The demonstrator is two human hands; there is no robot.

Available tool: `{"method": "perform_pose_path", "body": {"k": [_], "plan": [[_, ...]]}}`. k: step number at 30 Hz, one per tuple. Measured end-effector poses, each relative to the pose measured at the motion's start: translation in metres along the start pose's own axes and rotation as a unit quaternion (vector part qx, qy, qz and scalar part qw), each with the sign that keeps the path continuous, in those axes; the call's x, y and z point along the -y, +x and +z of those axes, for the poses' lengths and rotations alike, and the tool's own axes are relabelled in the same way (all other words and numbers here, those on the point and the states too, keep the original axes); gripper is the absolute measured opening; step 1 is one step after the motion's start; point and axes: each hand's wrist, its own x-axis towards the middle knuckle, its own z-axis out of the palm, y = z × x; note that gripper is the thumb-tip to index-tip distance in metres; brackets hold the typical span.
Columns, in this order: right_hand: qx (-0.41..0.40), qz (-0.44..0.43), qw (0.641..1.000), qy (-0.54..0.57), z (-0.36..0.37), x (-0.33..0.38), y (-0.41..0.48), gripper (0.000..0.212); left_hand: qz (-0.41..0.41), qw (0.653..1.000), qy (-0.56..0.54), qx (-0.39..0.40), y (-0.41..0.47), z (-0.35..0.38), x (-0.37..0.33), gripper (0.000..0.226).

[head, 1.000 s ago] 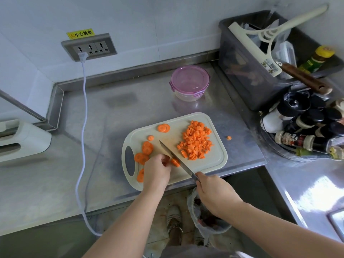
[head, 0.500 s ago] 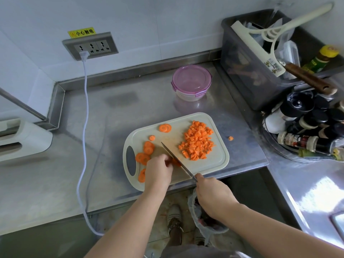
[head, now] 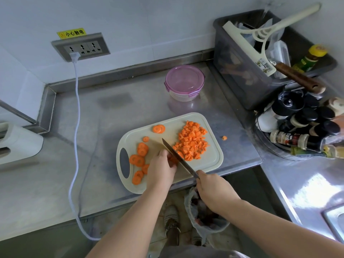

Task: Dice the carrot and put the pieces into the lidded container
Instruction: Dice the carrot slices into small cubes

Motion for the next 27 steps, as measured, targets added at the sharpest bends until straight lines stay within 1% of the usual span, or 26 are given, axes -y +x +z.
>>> {"method": "perform_pose_path", "body": {"k": [3,5,8,12,14,15,16,17,18,19,20,21,22,23,25,27], "plan": [[-0.035,-0.010,0.999,0.005,-0.010,-0.006,-0.001,0.027,0.004,1.000,0.006,0.001,0.008,0.004,-0.010,0.023],[-0.063,-0.027,0.998,-0.006,-0.018,-0.009,-0.001,0.028,0.001,1.000,-0.009,0.006,0.013,0.008,-0.014,0.020],[-0.103,-0.044,0.993,-0.023,-0.030,-0.017,0.001,0.032,-0.004,0.996,-0.087,0.035,0.019,0.010,-0.015,0.022],[-0.155,-0.054,0.985,-0.059,-0.044,-0.032,0.001,0.032,-0.033,0.979,-0.188,0.068,0.021,-0.005,0.000,0.022],[-0.177,-0.061,0.977,-0.098,-0.048,-0.039,0.001,0.030,-0.065,0.963,-0.258,0.040,0.021,-0.021,0.006,0.019],[-0.187,-0.064,0.974,-0.114,-0.050,-0.040,0.001,0.029,-0.071,0.957,-0.280,-0.001,0.021,-0.030,0.006,0.017],[-0.197,-0.066,0.969,-0.130,-0.052,-0.042,0.000,0.029,-0.063,0.958,-0.276,-0.051,0.021,-0.039,0.005,0.016],[-0.206,-0.070,0.965,-0.149,-0.054,-0.043,-0.002,0.029,-0.044,0.964,-0.245,-0.092,0.019,-0.048,0.001,0.017],[-0.211,-0.078,0.960,-0.169,-0.056,-0.043,-0.003,0.031,-0.015,0.972,-0.203,-0.118,0.017,-0.055,-0.005,0.020],[-0.210,-0.085,0.955,-0.192,-0.058,-0.043,-0.004,0.031,0.026,0.978,-0.166,-0.122,0.016,-0.060,-0.012,0.024],[-0.209,-0.094,0.950,-0.213,-0.059,-0.042,-0.005,0.031,0.080,0.982,-0.131,-0.105,0.016,-0.062,-0.018,0.028],[-0.218,-0.105,0.941,-0.237,-0.060,-0.041,-0.005,0.030,0.140,0.983,-0.093,-0.073,0.018,-0.062,-0.024,0.032],[-0.232,-0.110,0.928,-0.270,-0.061,-0.040,-0.005,0.030,0.191,0.980,-0.046,-0.026,0.020,-0.058,-0.028,0.035],[-0.233,-0.106,0.922,-0.291,-0.061,-0.040,-0.004,0.034,0.225,0.974,0.003,0.022,0.022,-0.053,-0.031,0.038],[-0.235,-0.103,0.926,-0.277,-0.061,-0.042,-0.003,0.038,0.248,0.962,0.077,0.085,0.026,-0.041,-0.035,0.040],[-0.235,-0.093,0.927,-0.276,-0.060,-0.045,-0.003,0.037,0.254,0.956,0.106,0.101,0.028,-0.033,-0.038,0.042]]}}
